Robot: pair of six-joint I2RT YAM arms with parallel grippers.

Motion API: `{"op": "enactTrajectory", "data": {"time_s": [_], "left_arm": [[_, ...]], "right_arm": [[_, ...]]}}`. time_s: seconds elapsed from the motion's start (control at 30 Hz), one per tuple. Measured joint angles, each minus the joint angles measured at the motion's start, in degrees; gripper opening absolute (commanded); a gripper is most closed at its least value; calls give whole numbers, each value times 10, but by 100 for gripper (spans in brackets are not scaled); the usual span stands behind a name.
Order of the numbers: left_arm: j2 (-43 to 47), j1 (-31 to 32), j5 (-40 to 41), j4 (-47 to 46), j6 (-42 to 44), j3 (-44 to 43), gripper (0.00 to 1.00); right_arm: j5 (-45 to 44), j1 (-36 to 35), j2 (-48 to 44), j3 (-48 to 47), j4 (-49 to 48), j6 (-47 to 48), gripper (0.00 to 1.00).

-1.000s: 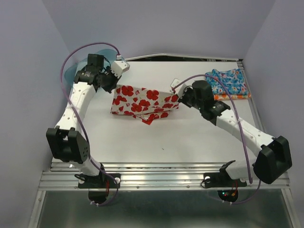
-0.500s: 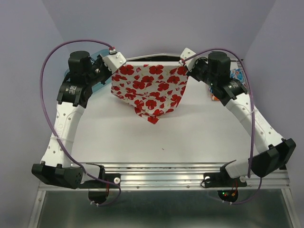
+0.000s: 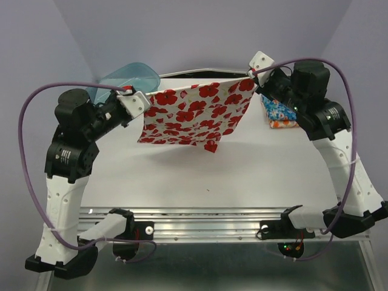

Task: Fold and stack the skirts
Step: Flatten the skirt out

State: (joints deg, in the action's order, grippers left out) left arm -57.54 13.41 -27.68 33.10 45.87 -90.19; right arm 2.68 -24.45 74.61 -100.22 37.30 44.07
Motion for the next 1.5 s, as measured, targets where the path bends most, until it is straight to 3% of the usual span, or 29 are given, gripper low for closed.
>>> {"op": "enactTrajectory", "data": {"time_s": [0.33,0.4,0.6,0.7,0.93,1.17,1.33,1.5], "left_arm": [[23,0,-109,80,-28,-18,0],[19,0,-120,93,-38,-18,0],[-17,0,-97,96,-76,45,0],[-59,0,-58,74,-100,78,0],[-212,-5,26,-14,-149,130,0],[-236,-5,64,-110,-161,130,0],[-229,-5,53,-113,-152,124,0],[-166,-3,15,-96,-143,125,0]], "right_arm": [[19,0,-29,-117,90,-2,1],[19,0,-40,-101,95,6,1],[-3,3,-59,71,34,51,1],[-30,6,-7,124,-19,66,1],[-69,21,179,129,-150,79,1],[-79,34,278,64,-214,83,1],[-78,35,249,53,-216,80,1],[-60,35,156,53,-179,73,1]]}}
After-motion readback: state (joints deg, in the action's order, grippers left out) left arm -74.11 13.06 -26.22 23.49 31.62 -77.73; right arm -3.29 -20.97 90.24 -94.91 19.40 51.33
